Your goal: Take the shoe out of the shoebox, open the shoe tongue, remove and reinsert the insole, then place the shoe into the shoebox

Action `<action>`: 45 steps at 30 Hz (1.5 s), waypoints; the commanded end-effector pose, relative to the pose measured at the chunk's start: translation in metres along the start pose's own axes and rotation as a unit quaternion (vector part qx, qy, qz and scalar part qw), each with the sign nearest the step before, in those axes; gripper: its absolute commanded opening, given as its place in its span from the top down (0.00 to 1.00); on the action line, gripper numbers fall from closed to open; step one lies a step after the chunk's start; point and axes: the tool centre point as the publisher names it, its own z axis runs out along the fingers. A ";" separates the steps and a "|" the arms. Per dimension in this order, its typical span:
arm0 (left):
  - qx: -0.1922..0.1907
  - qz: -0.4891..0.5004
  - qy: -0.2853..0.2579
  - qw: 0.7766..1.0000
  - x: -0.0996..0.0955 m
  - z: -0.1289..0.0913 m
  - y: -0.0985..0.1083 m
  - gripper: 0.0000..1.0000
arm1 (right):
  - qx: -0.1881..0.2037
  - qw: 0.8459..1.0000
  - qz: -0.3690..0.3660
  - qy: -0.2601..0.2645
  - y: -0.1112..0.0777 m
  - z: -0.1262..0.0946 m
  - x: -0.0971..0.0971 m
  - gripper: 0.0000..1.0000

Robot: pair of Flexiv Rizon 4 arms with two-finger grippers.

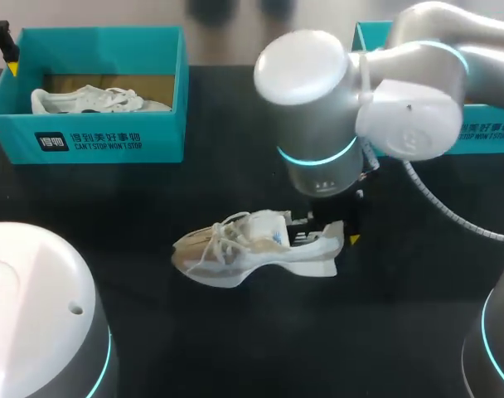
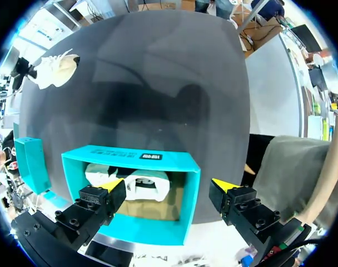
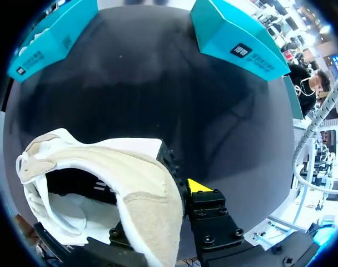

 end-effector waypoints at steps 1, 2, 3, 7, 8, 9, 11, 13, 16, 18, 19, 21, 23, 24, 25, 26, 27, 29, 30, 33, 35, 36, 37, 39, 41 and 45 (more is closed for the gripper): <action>-0.001 0.000 0.001 1.000 0.000 0.000 -0.001 0.00 | 0.000 1.000 0.000 -0.003 -0.005 0.010 0.019 1.00; -0.001 0.000 0.001 1.000 0.000 0.000 -0.001 0.00 | 0.000 1.000 0.000 0.001 -0.006 0.013 0.021 1.00; -0.001 0.000 0.001 1.000 0.000 0.000 -0.001 0.00 | 0.002 1.000 0.000 -0.001 -0.008 0.016 0.023 1.00; -0.001 0.000 0.001 1.000 0.000 0.000 -0.001 0.00 | 0.005 1.000 0.000 0.005 -0.010 0.028 0.030 1.00; -0.001 0.000 0.001 1.000 0.000 0.000 -0.001 0.00 | 0.008 1.000 -0.001 0.013 -0.010 0.032 0.031 1.00; -0.001 0.000 0.001 1.000 0.000 0.000 -0.001 0.00 | 0.007 1.000 0.000 0.012 -0.010 0.034 0.032 1.00; -0.001 0.000 0.001 1.000 0.000 0.000 -0.001 0.00 | 0.006 1.000 0.000 0.014 -0.009 0.039 0.031 1.00; -0.001 0.000 0.001 1.000 0.000 0.000 -0.001 0.00 | 0.006 1.000 0.000 0.014 -0.007 0.042 0.031 1.00; -0.001 0.000 0.001 1.000 0.000 0.000 -0.001 0.00 | 0.007 1.000 -0.003 0.017 -0.007 0.046 0.032 1.00; -0.001 0.000 0.001 1.000 0.000 0.000 -0.001 0.00 | 0.007 1.000 -0.003 0.018 -0.006 0.048 0.031 1.00; -0.001 0.000 0.001 1.000 0.000 0.000 -0.001 0.00 | 0.007 1.000 -0.004 0.019 -0.006 0.049 0.030 1.00; -0.001 0.000 0.001 1.000 0.000 0.000 -0.001 0.00 | 0.008 1.000 -0.003 0.020 -0.007 0.052 0.028 1.00; -0.001 0.000 0.001 1.000 0.000 0.000 -0.001 0.00 | 0.011 1.000 -0.001 0.020 -0.007 0.055 0.027 1.00; -0.001 0.000 0.001 1.000 0.000 0.000 -0.001 0.00 | 0.012 1.000 -0.001 0.020 -0.007 0.057 0.026 1.00; -0.001 0.000 0.001 1.000 0.000 0.000 -0.001 0.00 | 0.014 1.000 -0.001 0.020 -0.007 0.058 0.026 1.00; -0.001 0.000 0.001 1.000 0.000 0.000 -0.001 0.00 | 0.016 1.000 -0.002 0.020 -0.006 0.059 0.026 1.00; -0.001 0.000 0.001 1.000 0.000 0.000 -0.001 0.00 | 0.016 1.000 -0.003 0.020 -0.006 0.061 0.026 1.00; -0.001 0.000 0.001 1.000 0.000 0.000 -0.001 0.00 | 0.020 1.000 -0.003 0.021 -0.006 0.064 0.025 1.00; -0.001 0.000 0.001 1.000 0.000 0.000 -0.001 0.00 | 0.021 1.000 -0.004 0.021 -0.006 0.066 0.025 1.00; -0.001 0.000 0.001 1.000 0.000 0.000 -0.001 0.00 | 0.025 0.999 -0.006 0.021 -0.006 0.069 0.025 1.00; -0.001 0.000 0.001 1.000 0.000 0.000 -0.001 0.00 | 0.028 0.999 -0.009 0.021 -0.006 0.072 0.026 1.00; -0.001 0.000 0.001 1.000 0.000 0.000 -0.001 0.00 | 0.029 0.999 -0.010 0.021 -0.005 0.073 0.026 1.00; -0.001 0.000 0.001 1.000 0.000 0.000 -0.001 0.00 | 0.030 0.999 -0.013 0.022 -0.005 0.073 0.026 1.00; -0.001 0.000 0.001 1.000 0.000 0.000 -0.001 0.00 | 0.030 0.999 -0.014 0.023 -0.005 0.073 0.026 0.93; -0.001 0.000 0.001 1.000 0.000 0.000 -0.001 0.00 | 0.029 0.999 -0.015 0.025 -0.004 0.069 0.025 0.53; -0.001 0.000 0.001 1.000 0.000 0.000 -0.001 0.00 | 0.025 0.999 -0.021 0.031 -0.002 0.058 0.023 0.00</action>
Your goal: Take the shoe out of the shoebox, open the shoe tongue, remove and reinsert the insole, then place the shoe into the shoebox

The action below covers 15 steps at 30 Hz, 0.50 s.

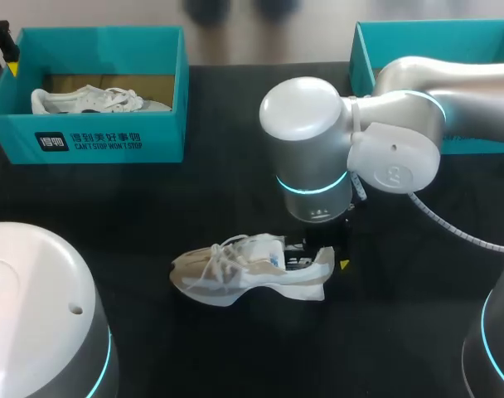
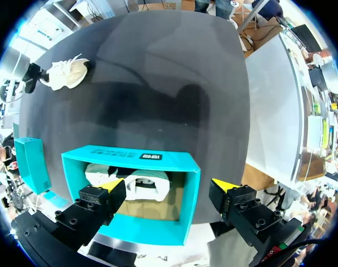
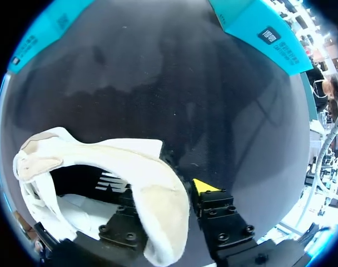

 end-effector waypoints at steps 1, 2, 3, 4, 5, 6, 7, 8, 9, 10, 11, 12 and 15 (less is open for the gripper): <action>-0.001 0.000 0.001 1.000 0.000 0.000 -0.001 0.00 | -0.005 1.000 -0.002 0.004 -0.001 -0.014 -0.005 0.00; -0.001 0.000 0.001 1.000 0.000 0.000 -0.001 0.00 | -0.005 1.000 -0.004 0.006 -0.001 -0.017 -0.005 0.00; -0.001 0.000 0.001 1.000 0.000 0.000 -0.001 0.00 | -0.006 1.000 -0.005 0.007 -0.001 -0.020 -0.005 0.00; -0.001 0.000 0.001 1.000 0.000 0.000 -0.001 0.00 | -0.007 1.000 -0.006 0.010 -0.001 -0.024 -0.006 0.00; -0.001 0.000 0.001 1.000 0.000 0.000 -0.001 0.00 | -0.007 1.000 -0.007 0.013 -0.001 -0.028 -0.007 0.00; -0.001 0.000 0.001 1.000 0.000 0.000 -0.001 0.00 | -0.009 1.000 -0.007 0.022 -0.001 -0.033 -0.008 0.00; -0.001 0.000 0.001 1.000 0.000 0.000 -0.001 0.00 | -0.010 1.000 -0.008 0.028 -0.001 -0.039 -0.010 0.00; -0.001 0.000 0.001 1.000 0.000 0.000 -0.001 0.00 | -0.011 0.999 -0.010 0.030 -0.001 -0.046 -0.011 0.00; -0.001 0.000 0.001 1.000 0.000 0.000 -0.001 0.00 | -0.012 0.999 -0.011 0.037 -0.001 -0.053 -0.013 0.00; -0.001 0.000 0.001 1.000 0.000 0.000 -0.001 0.00 | -0.012 0.999 -0.015 0.044 -0.001 -0.059 -0.015 0.00; -0.001 0.000 0.001 1.000 0.000 0.000 -0.001 0.00 | -0.015 0.998 -0.018 0.050 -0.002 -0.066 -0.018 0.00; -0.001 0.000 0.001 1.000 0.000 0.000 -0.001 0.00 | -0.014 0.998 -0.020 0.055 -0.002 -0.073 -0.020 0.00; -0.001 0.000 0.001 1.000 0.000 0.000 -0.001 0.00 | -0.023 0.995 -0.046 0.085 -0.003 -0.092 -0.028 0.00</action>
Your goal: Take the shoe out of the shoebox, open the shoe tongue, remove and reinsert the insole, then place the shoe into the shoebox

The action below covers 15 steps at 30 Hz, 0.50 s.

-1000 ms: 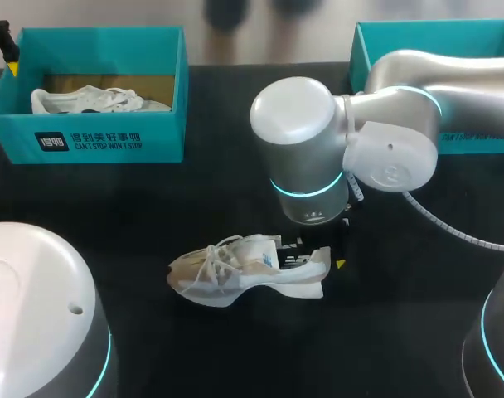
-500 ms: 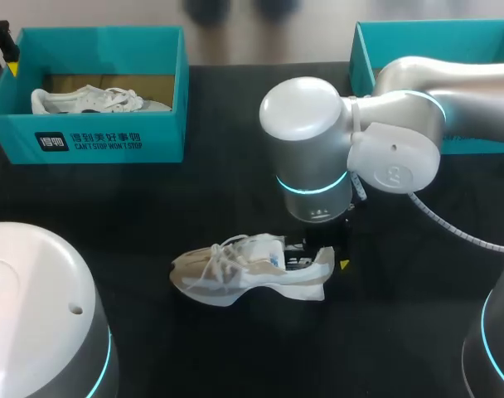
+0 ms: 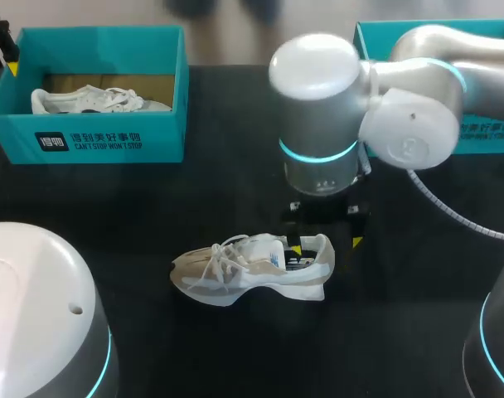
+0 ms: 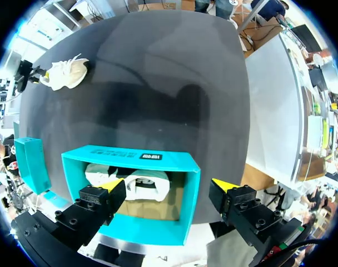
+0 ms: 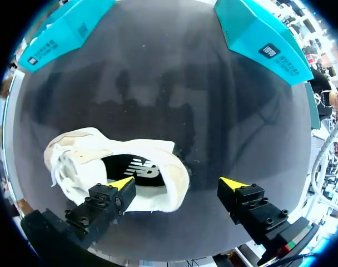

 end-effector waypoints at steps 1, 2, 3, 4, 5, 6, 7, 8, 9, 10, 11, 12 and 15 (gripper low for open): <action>-0.001 0.000 0.001 1.000 0.000 0.000 -0.001 0.00 | -0.019 0.998 -0.032 0.059 -0.008 -0.038 -0.029 0.00; -0.001 0.000 0.001 1.000 0.000 0.000 -0.001 0.00 | -0.029 0.995 -0.047 0.078 -0.009 -0.044 -0.031 0.00; -0.001 0.000 0.001 1.000 0.000 0.000 -0.001 0.00 | -0.035 0.993 -0.066 0.094 -0.009 -0.048 -0.033 0.00; -0.001 0.000 0.001 1.000 0.000 0.000 -0.001 0.00 | -0.044 0.987 -0.100 0.121 -0.010 -0.052 -0.035 0.00; -0.001 0.000 0.001 1.000 0.000 0.000 -0.001 0.00 | -0.051 0.984 -0.110 0.131 -0.010 -0.053 -0.037 0.00; -0.001 0.000 0.001 1.000 0.000 0.000 -0.001 0.00 | -0.059 0.978 -0.134 0.150 -0.010 -0.055 -0.039 0.00; -0.001 0.000 0.001 1.000 0.000 0.000 -0.001 0.00 | -0.067 0.970 -0.161 0.171 -0.010 -0.057 -0.041 0.00; -0.001 0.000 0.001 1.000 0.000 0.000 -0.001 0.00 | -0.074 0.966 -0.170 0.181 -0.010 -0.058 -0.044 0.00; -0.001 0.000 0.001 1.000 0.000 0.000 -0.001 0.00 | -0.081 0.958 -0.190 0.199 -0.010 -0.059 -0.046 0.00; -0.001 0.000 0.001 1.000 0.000 0.000 -0.001 0.00 | -0.088 0.949 -0.213 0.215 -0.009 -0.061 -0.048 0.00; -0.001 0.000 0.001 1.000 0.000 0.000 -0.001 0.00 | -0.093 0.946 -0.220 0.221 -0.009 -0.061 -0.050 0.00; -0.001 0.000 0.001 1.000 0.000 0.000 -0.001 0.00 | -0.099 0.939 -0.232 0.232 -0.007 -0.062 -0.052 0.00; -0.001 0.000 0.001 1.000 0.000 0.000 -0.001 0.00 | -0.128 0.915 -0.276 0.266 -0.007 -0.067 -0.059 0.00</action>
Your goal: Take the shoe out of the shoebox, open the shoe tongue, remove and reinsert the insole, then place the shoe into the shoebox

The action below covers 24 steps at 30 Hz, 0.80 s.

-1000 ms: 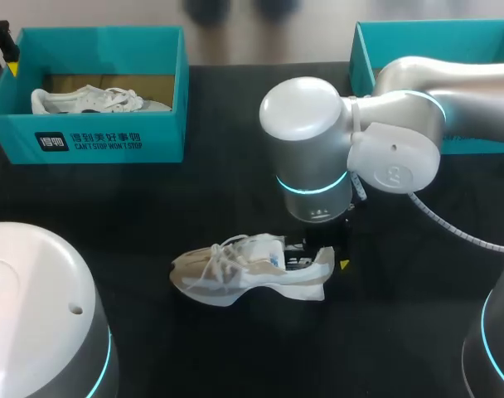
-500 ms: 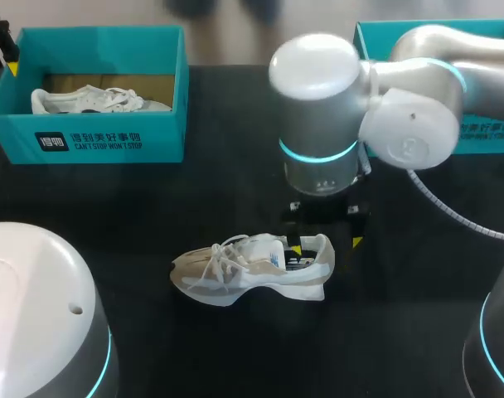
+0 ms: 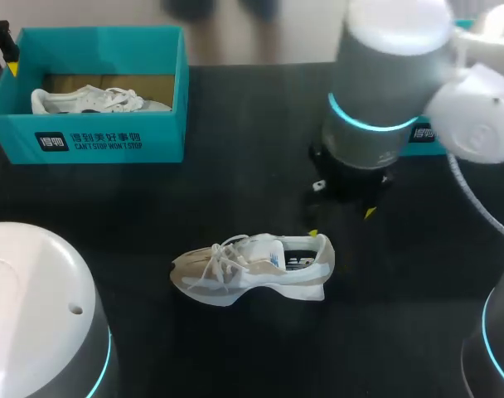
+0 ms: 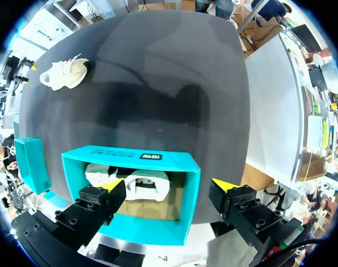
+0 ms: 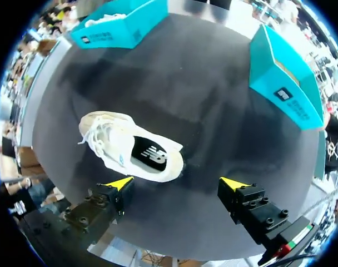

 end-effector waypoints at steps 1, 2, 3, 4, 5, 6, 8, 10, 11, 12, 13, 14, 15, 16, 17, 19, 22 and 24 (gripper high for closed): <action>-0.001 0.000 0.001 1.000 0.000 0.000 -0.001 0.00 | -0.114 0.961 -0.138 0.210 -0.015 -0.009 -0.034 0.00; -0.001 0.000 0.001 1.000 0.000 0.000 -0.001 0.00 | -0.120 0.955 -0.152 0.224 -0.016 -0.010 -0.037 0.00; -0.001 0.000 0.001 1.000 0.000 0.000 -0.001 0.00 | -0.120 0.955 -0.152 0.224 -0.016 -0.010 -0.037 0.00; -0.001 0.000 0.001 1.000 0.000 0.000 -0.001 0.00 | -0.120 0.955 -0.152 0.224 -0.016 -0.010 -0.037 0.00; -0.001 0.000 0.001 1.000 0.000 0.000 -0.001 0.00 | -0.120 0.955 -0.152 0.224 -0.016 -0.010 -0.037 0.00; -0.001 0.000 0.001 1.000 0.000 0.000 -0.001 0.00 | -0.120 0.955 -0.152 0.224 -0.016 -0.010 -0.037 0.00; -0.001 0.000 0.001 1.000 0.000 0.000 -0.001 0.00 | -0.120 0.955 -0.152 0.224 -0.016 -0.010 -0.037 0.00; -0.001 0.000 0.001 1.000 0.000 0.000 -0.001 0.00 | -0.120 0.955 -0.152 0.224 -0.016 -0.010 -0.037 0.00; -0.001 0.000 0.001 1.000 0.000 0.000 -0.001 0.00 | -0.120 0.955 -0.152 0.224 -0.016 -0.010 -0.037 0.00; -0.001 0.000 0.001 1.000 0.000 0.000 -0.001 0.00 | -0.120 0.955 -0.152 0.224 -0.016 -0.010 -0.037 0.00; -0.001 0.000 0.001 1.000 0.000 0.000 -0.001 0.00 | -0.120 0.955 -0.152 0.224 -0.016 -0.010 -0.037 0.00; -0.001 0.000 0.001 1.000 0.000 0.000 -0.001 0.00 | -0.120 0.955 -0.152 0.224 -0.016 -0.010 -0.037 0.00; -0.001 0.000 0.001 1.000 0.000 0.000 -0.001 0.00 | -0.120 0.955 -0.152 0.224 -0.016 -0.010 -0.037 0.00; -0.001 0.000 0.001 1.000 0.000 0.000 -0.001 0.00 | -0.120 0.955 -0.152 0.224 -0.016 -0.010 -0.037 0.00; -0.001 0.000 0.001 1.000 0.000 0.000 -0.001 0.00 | -0.156 0.942 -0.174 0.242 -0.018 -0.007 -0.042 0.00; -0.001 0.000 0.001 1.000 0.000 0.000 -0.001 0.00 | -0.214 0.921 -0.201 0.255 -0.022 -0.007 -0.051 0.00; -0.001 0.000 0.001 1.000 0.000 0.000 -0.001 0.00 | -0.264 0.897 -0.243 0.257 -0.027 -0.006 -0.061 0.00; -0.001 0.000 0.001 1.000 0.000 0.000 -0.001 0.00 | -0.288 0.884 -0.262 0.259 -0.030 -0.004 -0.067 0.00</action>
